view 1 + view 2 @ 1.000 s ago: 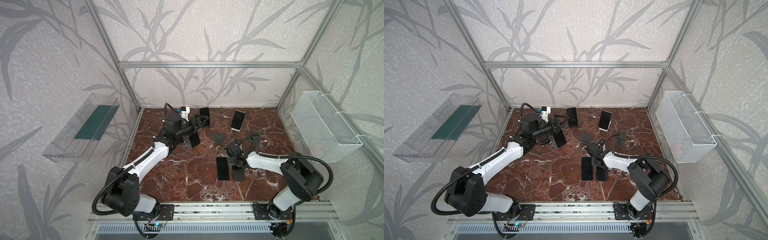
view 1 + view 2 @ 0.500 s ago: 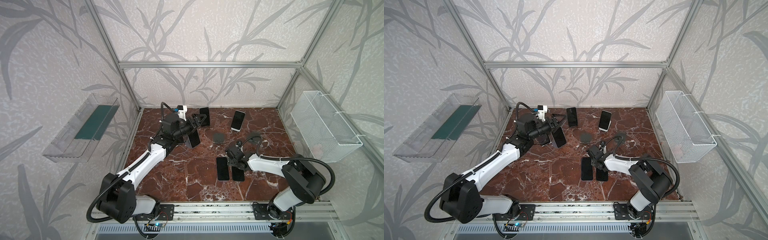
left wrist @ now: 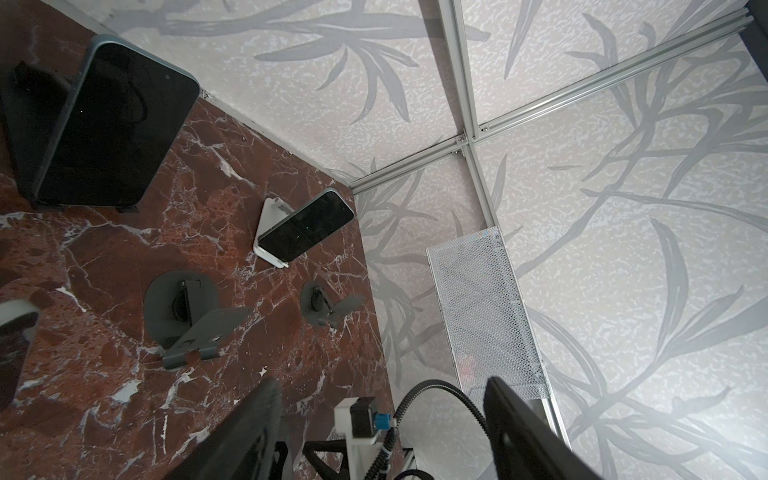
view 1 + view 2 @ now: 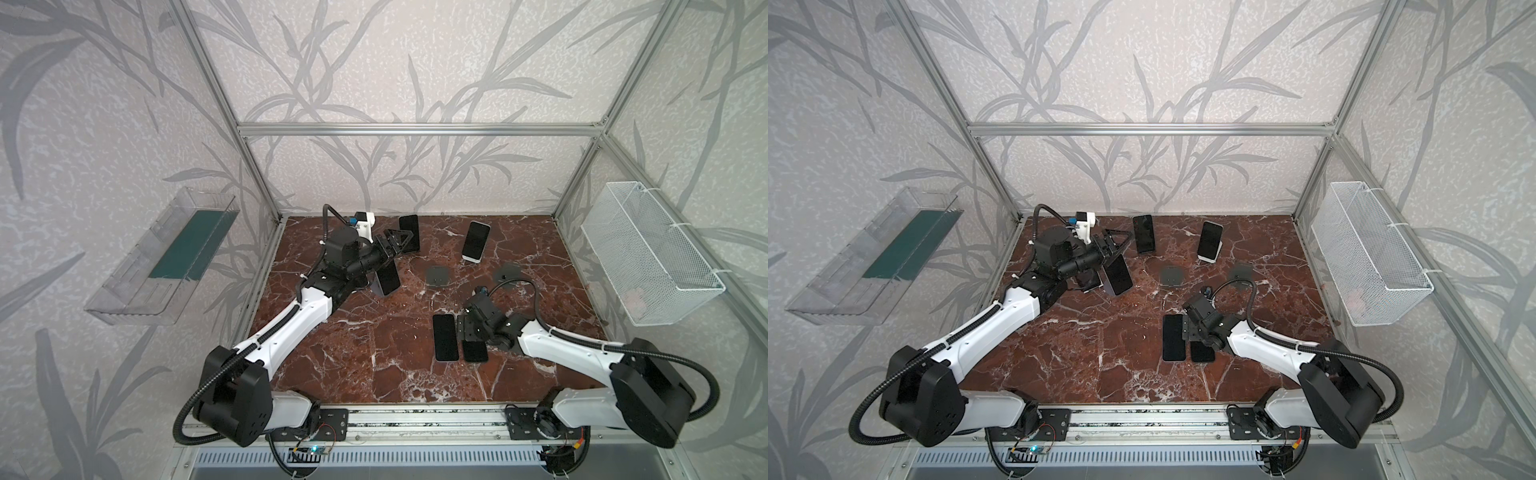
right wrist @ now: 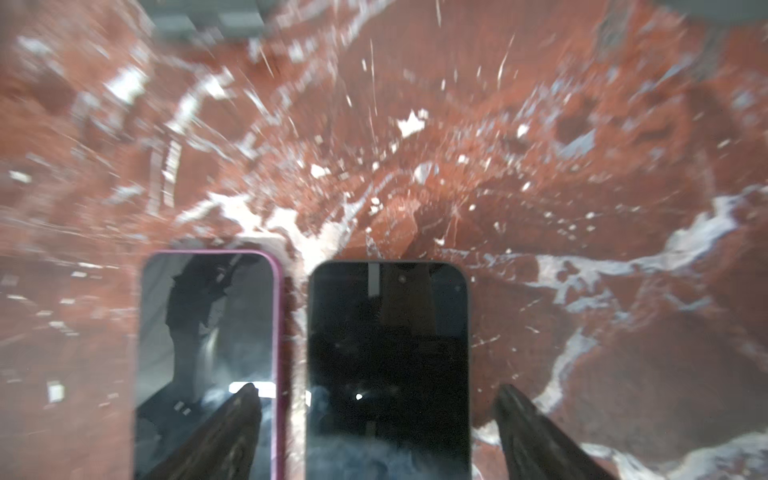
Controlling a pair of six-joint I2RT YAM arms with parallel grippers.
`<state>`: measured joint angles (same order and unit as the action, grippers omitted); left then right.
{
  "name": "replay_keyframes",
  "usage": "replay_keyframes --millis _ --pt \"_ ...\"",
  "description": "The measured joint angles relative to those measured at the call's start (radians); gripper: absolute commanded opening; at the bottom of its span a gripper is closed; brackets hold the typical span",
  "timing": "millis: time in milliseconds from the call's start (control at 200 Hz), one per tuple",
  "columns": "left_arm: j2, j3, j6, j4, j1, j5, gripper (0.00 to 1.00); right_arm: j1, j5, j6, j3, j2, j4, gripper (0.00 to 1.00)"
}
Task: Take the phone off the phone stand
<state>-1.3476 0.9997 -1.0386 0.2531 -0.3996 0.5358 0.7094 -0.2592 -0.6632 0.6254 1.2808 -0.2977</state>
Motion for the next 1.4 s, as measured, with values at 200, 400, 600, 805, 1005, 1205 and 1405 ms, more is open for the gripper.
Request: replay_keyframes --millis 200,400,600,805,1005,1205,1405 --pt "0.011 0.000 0.026 -0.019 0.000 -0.014 0.78 0.000 -0.068 0.060 0.042 -0.174 -0.042 0.94" --pt "0.018 0.000 0.039 -0.029 0.002 -0.020 0.78 -0.001 -0.109 0.055 0.094 -0.129 0.014 0.98" --pt "0.018 0.000 0.045 -0.042 0.011 -0.027 0.78 0.000 -0.107 0.067 0.291 0.158 0.066 0.99" --pt "0.018 0.000 0.053 -0.046 0.029 -0.031 0.78 -0.001 -0.127 0.082 0.504 0.412 0.092 0.99" --pt "0.016 0.000 0.051 -0.047 0.056 -0.032 0.78 -0.021 -0.127 0.085 0.642 0.591 0.089 0.99" --pt "0.011 0.000 0.033 -0.035 0.078 -0.026 0.78 -0.061 -0.106 0.082 0.655 0.644 0.091 0.89" --pt "0.003 0.000 0.008 -0.018 0.095 -0.013 0.78 -0.086 -0.057 0.108 0.695 0.707 0.097 0.80"
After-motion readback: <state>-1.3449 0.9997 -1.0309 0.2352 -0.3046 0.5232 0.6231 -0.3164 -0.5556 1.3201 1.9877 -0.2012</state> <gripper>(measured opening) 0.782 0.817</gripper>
